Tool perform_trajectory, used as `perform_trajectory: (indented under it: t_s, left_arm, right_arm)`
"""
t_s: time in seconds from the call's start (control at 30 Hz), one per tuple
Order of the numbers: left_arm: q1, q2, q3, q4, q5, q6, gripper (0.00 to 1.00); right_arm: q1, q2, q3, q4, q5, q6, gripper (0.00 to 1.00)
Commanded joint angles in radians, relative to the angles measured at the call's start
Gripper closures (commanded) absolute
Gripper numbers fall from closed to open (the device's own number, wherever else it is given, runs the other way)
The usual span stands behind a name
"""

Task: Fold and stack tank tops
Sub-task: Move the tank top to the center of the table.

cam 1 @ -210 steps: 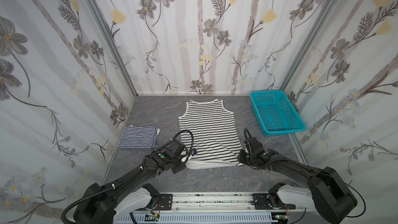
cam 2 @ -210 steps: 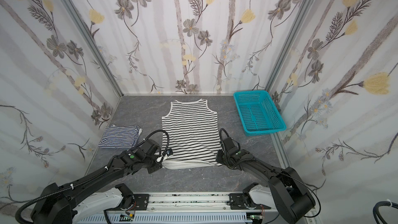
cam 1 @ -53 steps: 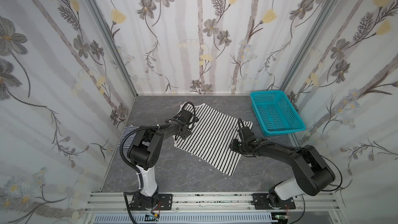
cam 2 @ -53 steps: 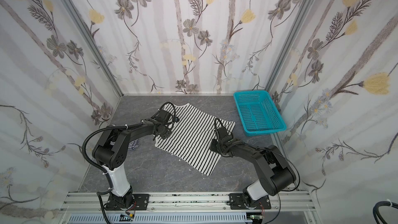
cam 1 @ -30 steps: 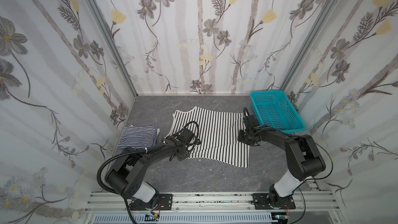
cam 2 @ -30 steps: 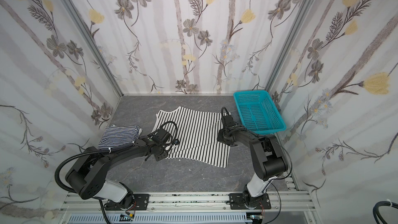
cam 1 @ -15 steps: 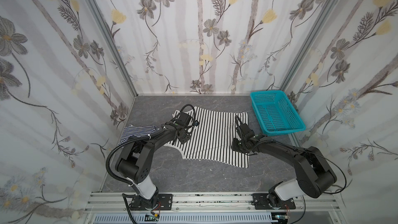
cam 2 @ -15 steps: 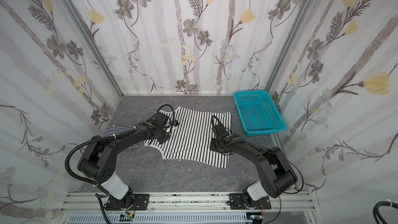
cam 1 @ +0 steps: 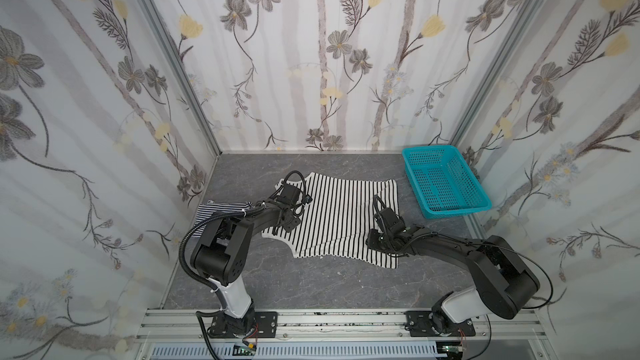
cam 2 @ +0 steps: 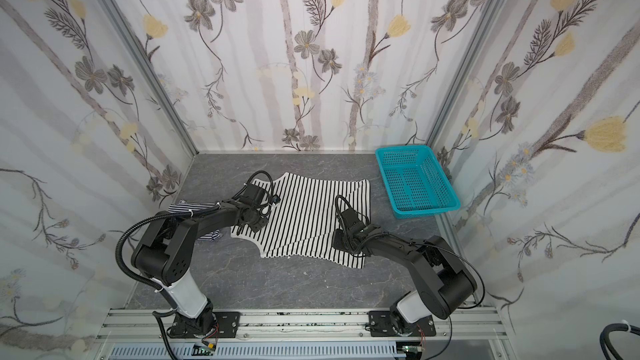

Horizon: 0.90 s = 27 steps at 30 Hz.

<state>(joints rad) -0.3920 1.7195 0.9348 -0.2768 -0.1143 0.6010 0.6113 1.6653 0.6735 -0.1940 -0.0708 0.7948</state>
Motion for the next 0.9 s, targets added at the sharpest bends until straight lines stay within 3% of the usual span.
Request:
perform_trajectory:
  t_s: [0.0, 0.33, 0.63, 0.77, 0.87]
  left_arm:
    - [0.001, -0.054, -0.066, -0.037, -0.017, 0.023, 0.56]
    - [-0.025, -0.256, -0.234, -0.058, -0.061, 0.053, 0.54]
    - [-0.023, -0.241, -0.211, -0.058, -0.043, 0.034, 0.54]
    - [-0.034, -0.304, -0.18, -0.064, -0.02, 0.012, 0.52]
    - [-0.06, -0.362, -0.172, -0.072, -0.01, 0.0, 0.48]
  right_arm:
    - [0.004, 0.006, -0.02, -0.082, -0.006, 0.011, 0.63]
    - [0.018, -0.11, -0.097, -0.135, -0.022, 0.025, 0.62]
    - [0.056, -0.157, -0.12, -0.104, -0.012, 0.079, 0.62]
    - [0.056, -0.26, -0.071, -0.17, 0.046, 0.09, 0.46]
    - [0.054, -0.325, -0.075, -0.21, 0.071, 0.111, 0.4]
